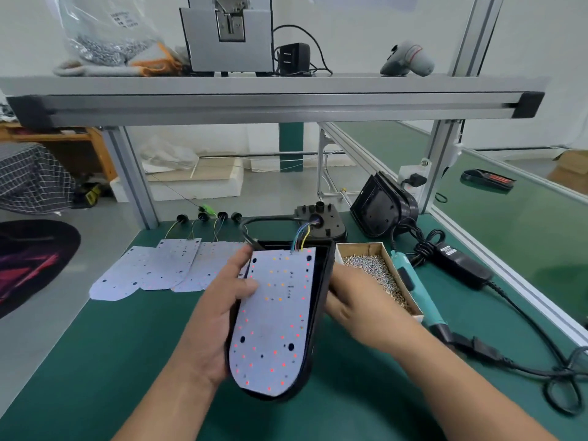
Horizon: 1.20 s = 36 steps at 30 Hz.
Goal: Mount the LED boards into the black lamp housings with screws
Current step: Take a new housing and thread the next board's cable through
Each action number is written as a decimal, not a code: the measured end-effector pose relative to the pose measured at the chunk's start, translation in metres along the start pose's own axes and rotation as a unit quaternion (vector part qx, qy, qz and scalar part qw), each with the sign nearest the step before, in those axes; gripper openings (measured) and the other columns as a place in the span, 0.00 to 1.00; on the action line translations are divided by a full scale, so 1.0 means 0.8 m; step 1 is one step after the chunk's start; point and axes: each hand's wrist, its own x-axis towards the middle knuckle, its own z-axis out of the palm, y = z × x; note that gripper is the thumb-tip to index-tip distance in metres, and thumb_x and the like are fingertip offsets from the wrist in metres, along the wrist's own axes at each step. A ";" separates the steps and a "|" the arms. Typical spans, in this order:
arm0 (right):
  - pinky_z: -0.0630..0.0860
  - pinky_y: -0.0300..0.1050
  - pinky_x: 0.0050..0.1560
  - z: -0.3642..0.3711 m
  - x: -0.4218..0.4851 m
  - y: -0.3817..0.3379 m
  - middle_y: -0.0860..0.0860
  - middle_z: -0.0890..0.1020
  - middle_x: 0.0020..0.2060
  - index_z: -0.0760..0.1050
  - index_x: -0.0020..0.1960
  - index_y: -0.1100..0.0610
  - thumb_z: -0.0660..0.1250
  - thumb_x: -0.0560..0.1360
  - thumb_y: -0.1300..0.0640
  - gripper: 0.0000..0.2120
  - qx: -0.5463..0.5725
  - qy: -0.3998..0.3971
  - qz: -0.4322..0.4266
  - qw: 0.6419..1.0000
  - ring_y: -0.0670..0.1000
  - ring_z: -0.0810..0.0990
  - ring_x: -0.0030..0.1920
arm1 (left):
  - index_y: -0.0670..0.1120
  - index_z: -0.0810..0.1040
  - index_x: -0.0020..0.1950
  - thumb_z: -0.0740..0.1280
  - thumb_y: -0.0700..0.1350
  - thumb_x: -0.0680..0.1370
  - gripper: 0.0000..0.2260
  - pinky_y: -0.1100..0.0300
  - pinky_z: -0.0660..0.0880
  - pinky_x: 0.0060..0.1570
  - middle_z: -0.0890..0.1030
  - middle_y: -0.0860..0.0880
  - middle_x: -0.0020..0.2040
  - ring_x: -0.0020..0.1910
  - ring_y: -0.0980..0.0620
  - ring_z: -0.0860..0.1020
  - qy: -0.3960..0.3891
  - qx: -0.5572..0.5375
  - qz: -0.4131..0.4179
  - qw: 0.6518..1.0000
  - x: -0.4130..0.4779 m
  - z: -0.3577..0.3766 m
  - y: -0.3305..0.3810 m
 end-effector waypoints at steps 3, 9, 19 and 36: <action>0.78 0.46 0.43 0.001 0.000 0.000 0.40 0.81 0.39 0.77 0.55 0.44 0.59 0.85 0.41 0.11 -0.005 0.020 -0.010 1.000 0.43 0.79 0.40 | 0.58 0.84 0.67 0.67 0.42 0.75 0.22 0.51 0.85 0.42 0.84 0.48 0.67 0.51 0.46 0.87 0.025 -0.043 -0.002 0.999 0.001 -0.002 0.003; 0.75 0.48 0.42 -0.033 0.003 0.022 0.43 0.83 0.42 0.80 0.53 0.47 0.61 0.84 0.45 0.10 -0.284 0.059 0.081 0.953 0.51 0.81 0.44 | 0.57 0.84 0.69 0.62 0.43 0.81 0.21 0.54 0.86 0.49 0.83 0.47 0.70 0.56 0.45 0.86 0.076 -0.116 0.062 0.988 0.004 -0.033 0.036; 0.78 0.55 0.42 0.014 0.000 -0.016 0.48 0.81 0.48 0.78 0.70 0.49 0.53 0.85 0.37 0.25 -0.258 0.051 -0.049 0.964 0.57 0.83 0.47 | 0.58 0.76 0.77 0.60 0.41 0.75 0.30 0.54 0.84 0.42 0.81 0.50 0.72 0.52 0.47 0.87 -0.053 -0.019 0.029 0.998 0.002 -0.021 0.020; 0.77 0.52 0.37 0.013 -0.002 -0.013 0.45 0.79 0.41 0.82 0.58 0.49 0.63 0.85 0.45 0.12 -0.208 0.084 -0.075 0.972 0.53 0.81 0.41 | 0.59 0.80 0.73 0.65 0.54 0.84 0.17 0.50 0.85 0.48 0.84 0.47 0.68 0.55 0.47 0.87 -0.005 -0.011 0.042 0.999 0.001 -0.022 0.018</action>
